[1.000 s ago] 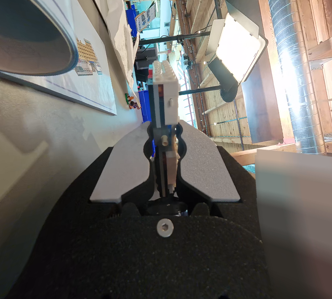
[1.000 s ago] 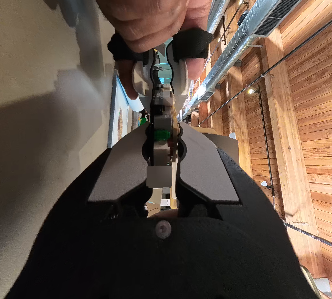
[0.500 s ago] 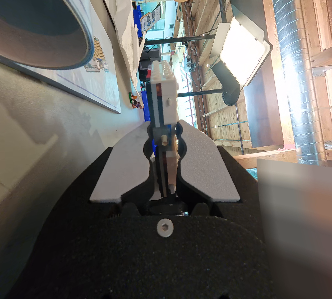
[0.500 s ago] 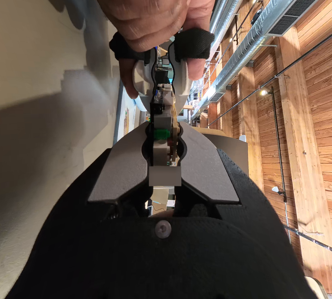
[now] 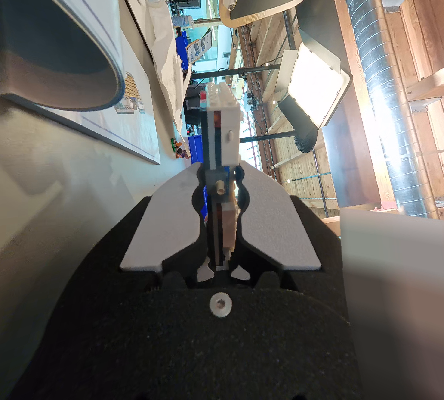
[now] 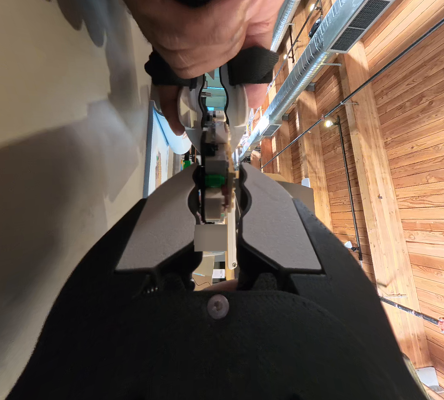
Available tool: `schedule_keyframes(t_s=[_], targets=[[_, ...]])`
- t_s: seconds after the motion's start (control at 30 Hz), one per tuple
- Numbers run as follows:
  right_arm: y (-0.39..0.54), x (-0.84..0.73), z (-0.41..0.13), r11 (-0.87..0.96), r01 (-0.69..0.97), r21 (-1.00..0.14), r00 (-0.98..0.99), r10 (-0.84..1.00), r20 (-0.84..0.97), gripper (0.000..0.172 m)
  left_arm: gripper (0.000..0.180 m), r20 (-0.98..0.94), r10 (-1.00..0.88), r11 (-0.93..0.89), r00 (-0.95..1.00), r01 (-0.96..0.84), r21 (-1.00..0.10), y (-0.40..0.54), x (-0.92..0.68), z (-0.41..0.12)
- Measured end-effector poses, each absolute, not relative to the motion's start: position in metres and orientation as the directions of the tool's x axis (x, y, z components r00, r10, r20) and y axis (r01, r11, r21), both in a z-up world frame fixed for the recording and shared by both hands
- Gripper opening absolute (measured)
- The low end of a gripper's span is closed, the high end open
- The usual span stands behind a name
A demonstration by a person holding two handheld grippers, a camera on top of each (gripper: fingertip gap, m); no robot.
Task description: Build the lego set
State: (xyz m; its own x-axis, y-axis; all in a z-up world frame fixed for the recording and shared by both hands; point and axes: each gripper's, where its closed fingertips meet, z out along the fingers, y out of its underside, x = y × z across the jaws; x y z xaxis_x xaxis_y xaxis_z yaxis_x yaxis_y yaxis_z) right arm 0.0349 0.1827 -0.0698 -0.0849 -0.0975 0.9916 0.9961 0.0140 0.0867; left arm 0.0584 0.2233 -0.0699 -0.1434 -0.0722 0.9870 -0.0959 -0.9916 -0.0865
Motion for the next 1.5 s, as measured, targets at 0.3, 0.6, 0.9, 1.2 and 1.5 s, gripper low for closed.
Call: schedule_keyframes(t_s=[0.3, 0.6, 0.9, 1.2, 1.5], targets=[[0.1826, 0.0345, -0.0710, 0.035, 0.998, 0.042, -0.040, -0.052, 0.998, 0.025, 0.023, 0.989, -0.067, -0.993, -0.132, -0.093, -0.079, 0.2231, 0.0579, -0.0704], [0.1817, 0.0348, -0.0719, 0.030, 0.998, 0.051, -0.050, -0.034, 0.998, 0.024, 0.023, 0.990, -0.044, -0.994, -0.137, -0.096, -0.058, 0.2226, 0.0588, -0.0717], [0.1807, 0.0339, -0.0727, 0.024, 0.997, 0.069, -0.068, -0.028, 0.997, 0.024, 0.023, 0.990, -0.038, -0.994, -0.136, -0.097, -0.052, 0.2220, 0.0592, -0.0730], [0.1804, 0.0341, -0.0655, 0.023, 1.000, 0.017, -0.015, -0.096, 0.995, 0.030, 0.023, 0.982, -0.031, -0.995, -0.188, -0.084, -0.048, 0.2245, 0.0582, -0.0653], [0.1827, 0.0430, -0.0638, 0.000, 1.000, -0.028, 0.028, -0.089, 0.996, 0.044, 0.023, 0.981, -0.041, -0.995, -0.192, -0.086, -0.058, 0.2262, 0.0576, -0.0638]])
